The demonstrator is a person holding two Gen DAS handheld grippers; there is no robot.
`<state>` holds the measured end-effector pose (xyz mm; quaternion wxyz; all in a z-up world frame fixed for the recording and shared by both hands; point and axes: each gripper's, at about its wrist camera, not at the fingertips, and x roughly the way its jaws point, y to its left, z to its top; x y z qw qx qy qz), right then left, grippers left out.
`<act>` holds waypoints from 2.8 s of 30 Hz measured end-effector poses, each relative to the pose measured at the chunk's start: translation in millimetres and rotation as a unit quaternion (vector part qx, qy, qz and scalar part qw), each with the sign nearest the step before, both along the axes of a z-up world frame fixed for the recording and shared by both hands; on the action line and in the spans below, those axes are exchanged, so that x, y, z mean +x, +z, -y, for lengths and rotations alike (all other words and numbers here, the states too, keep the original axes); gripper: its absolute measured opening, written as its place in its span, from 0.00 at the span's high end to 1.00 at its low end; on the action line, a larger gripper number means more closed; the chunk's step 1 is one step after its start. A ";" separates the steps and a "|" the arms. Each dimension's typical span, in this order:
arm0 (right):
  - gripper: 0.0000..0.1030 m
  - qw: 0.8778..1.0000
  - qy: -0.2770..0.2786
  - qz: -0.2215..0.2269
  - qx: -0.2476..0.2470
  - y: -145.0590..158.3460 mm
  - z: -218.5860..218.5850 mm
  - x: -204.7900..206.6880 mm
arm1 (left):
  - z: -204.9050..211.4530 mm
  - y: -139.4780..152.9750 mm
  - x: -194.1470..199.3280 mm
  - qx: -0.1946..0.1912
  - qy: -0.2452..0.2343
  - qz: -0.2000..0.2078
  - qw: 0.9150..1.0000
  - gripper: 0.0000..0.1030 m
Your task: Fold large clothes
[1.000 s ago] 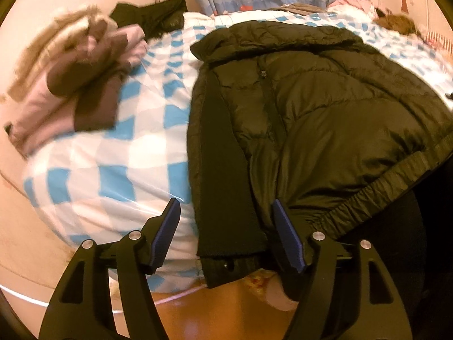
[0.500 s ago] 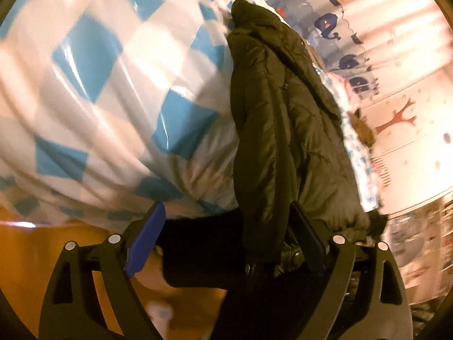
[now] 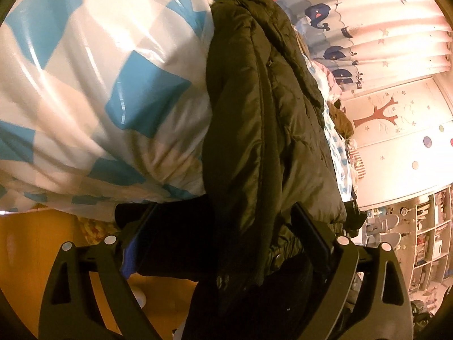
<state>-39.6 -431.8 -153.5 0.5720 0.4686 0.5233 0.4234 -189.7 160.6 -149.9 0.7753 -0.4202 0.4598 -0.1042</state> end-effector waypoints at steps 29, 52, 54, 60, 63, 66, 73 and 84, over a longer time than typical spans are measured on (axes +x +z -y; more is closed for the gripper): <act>0.80 0.991 -0.042 0.120 -0.040 74.3 -15.7 -25.6 | 25.8 75.8 5.7 0.034 -0.046 0.052 0.997 0.90; 0.20 0.998 -0.016 0.041 -0.035 19.3 27.2 -47.2 | -10.7 3.6 -19.1 -0.056 -0.027 0.016 0.998 0.16; 0.16 0.999 -0.018 0.037 -0.023 15.5 34.3 -44.9 | -9.5 -1.1 -16.4 -0.059 -0.030 0.014 0.998 0.15; 0.14 0.999 0.000 0.032 -0.009 4.7 20.7 -35.9 | 5.3 -12.4 -2.8 -0.060 -0.042 0.002 0.997 0.15; 0.14 0.999 -0.003 0.040 -0.022 4.3 12.7 -33.2 | 20.0 2.2 -1.2 0.017 -0.040 0.008 0.999 0.15; 0.19 0.998 -0.006 0.046 -0.039 4.3 7.8 -34.8 | 31.3 17.3 -0.1 0.082 -0.043 0.011 0.996 0.15; 0.65 0.993 -0.001 0.063 -0.097 19.7 -6.5 -41.7 | 50.7 40.2 2.8 0.182 -0.050 0.021 0.982 0.24; 0.73 0.987 0.005 0.083 -0.137 39.3 -15.3 -46.9 | 82.7 65.7 4.6 0.300 -0.074 0.038 0.950 0.87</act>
